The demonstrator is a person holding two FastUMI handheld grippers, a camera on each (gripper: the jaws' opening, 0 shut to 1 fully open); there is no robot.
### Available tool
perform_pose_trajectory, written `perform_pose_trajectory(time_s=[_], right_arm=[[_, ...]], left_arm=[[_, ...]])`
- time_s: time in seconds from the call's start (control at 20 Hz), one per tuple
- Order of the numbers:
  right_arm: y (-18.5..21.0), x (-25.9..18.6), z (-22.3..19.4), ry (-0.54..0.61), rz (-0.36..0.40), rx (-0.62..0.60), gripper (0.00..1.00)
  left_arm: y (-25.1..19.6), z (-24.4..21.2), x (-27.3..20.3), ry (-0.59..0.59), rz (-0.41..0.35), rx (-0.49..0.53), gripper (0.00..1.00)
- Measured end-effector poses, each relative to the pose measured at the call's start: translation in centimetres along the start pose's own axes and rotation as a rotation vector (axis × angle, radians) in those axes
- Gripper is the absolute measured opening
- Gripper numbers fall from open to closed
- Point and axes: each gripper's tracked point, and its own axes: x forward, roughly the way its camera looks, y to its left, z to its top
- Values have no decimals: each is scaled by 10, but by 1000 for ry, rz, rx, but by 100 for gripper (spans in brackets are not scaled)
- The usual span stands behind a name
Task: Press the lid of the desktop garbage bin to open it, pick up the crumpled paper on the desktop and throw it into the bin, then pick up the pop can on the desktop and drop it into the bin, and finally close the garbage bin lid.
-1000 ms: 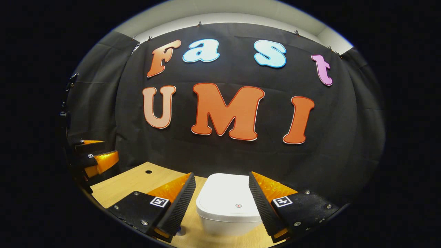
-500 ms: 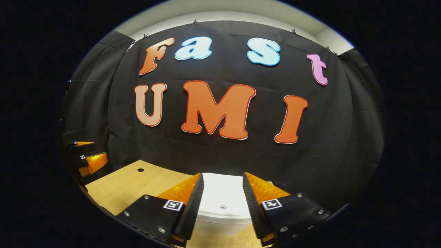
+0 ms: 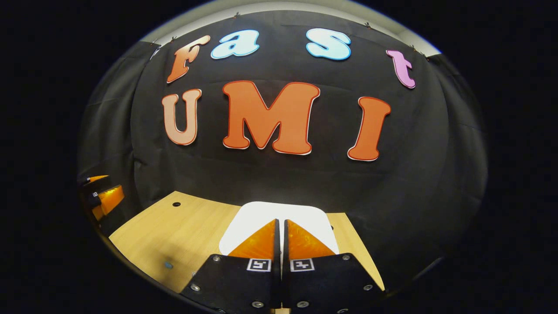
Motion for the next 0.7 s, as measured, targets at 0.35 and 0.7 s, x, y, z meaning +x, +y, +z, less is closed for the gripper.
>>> perform_pose_trajectory(time_s=[0.35,0.7], right_arm=[[3,17,-34,96,38,5,1],[14,25,-63,168,102,0,1]], left_arm=[[3,-9,-7,27,45,-7,98],[6,-18,-17,56,108,-5,98]])
